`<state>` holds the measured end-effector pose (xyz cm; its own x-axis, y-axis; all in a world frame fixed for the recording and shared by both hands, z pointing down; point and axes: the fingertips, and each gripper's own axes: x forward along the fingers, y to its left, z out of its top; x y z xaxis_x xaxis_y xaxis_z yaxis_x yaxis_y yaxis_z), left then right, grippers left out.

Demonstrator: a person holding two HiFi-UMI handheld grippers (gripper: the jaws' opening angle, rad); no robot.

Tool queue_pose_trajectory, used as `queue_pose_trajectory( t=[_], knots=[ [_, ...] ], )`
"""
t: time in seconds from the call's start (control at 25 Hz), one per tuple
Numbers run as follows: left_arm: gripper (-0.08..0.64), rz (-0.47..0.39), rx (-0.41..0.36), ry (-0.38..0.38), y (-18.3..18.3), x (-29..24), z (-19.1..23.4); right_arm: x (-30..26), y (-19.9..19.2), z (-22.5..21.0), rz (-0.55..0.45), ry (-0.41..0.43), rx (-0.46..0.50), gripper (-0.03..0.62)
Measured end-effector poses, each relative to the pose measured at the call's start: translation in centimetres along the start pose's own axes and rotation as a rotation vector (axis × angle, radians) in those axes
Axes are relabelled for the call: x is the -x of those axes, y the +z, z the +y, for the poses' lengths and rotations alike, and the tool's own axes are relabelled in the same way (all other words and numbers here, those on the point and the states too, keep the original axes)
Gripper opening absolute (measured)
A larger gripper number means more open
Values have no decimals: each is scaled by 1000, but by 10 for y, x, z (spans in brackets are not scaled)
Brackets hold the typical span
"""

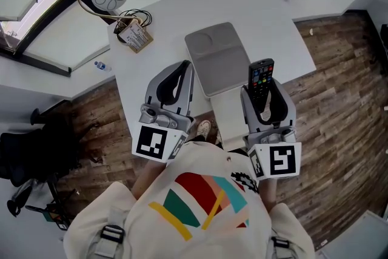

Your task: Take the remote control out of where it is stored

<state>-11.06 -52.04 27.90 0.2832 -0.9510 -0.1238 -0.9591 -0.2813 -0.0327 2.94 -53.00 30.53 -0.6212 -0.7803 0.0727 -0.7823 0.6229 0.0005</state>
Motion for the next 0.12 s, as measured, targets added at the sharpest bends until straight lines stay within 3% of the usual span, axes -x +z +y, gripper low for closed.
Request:
queue_pose_trajectory(
  t=[0.12],
  knots=[
    [9, -4, -1, -1, 1, 0, -1, 1, 0, -1, 0, -2, -1, 247]
  ],
)
